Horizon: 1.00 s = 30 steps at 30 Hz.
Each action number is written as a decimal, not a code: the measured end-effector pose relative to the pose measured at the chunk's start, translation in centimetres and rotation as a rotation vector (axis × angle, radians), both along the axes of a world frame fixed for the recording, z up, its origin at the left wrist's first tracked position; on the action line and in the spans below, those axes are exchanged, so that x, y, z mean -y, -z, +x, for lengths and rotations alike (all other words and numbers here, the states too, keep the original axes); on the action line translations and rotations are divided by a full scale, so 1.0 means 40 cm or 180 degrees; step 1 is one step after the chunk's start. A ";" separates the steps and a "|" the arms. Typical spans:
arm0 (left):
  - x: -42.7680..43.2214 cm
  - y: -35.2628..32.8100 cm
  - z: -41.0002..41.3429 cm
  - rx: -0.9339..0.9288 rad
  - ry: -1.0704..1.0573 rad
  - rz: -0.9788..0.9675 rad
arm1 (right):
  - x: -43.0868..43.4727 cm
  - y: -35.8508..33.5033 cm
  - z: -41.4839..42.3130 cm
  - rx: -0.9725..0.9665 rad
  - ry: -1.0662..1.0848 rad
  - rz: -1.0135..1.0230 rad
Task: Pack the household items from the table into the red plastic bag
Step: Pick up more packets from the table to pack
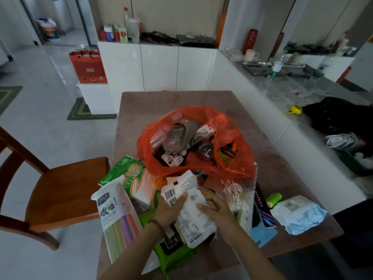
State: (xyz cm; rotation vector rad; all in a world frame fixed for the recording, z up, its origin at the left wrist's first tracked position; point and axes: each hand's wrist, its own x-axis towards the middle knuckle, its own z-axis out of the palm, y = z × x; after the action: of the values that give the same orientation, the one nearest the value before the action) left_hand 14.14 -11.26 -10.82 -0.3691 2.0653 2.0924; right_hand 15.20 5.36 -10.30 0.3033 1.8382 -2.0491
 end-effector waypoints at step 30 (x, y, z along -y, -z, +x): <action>0.237 -0.323 -0.320 -0.0775 -0.0783 -0.1594 | 0.199 -0.242 -0.458 0.0112 0.0105 -0.0254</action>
State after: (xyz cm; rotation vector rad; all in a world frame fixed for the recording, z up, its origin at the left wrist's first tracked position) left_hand 1.33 -20.75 2.12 -0.4752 2.8200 1.7824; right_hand -3.11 -2.60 -0.61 0.3478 1.7368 -2.1194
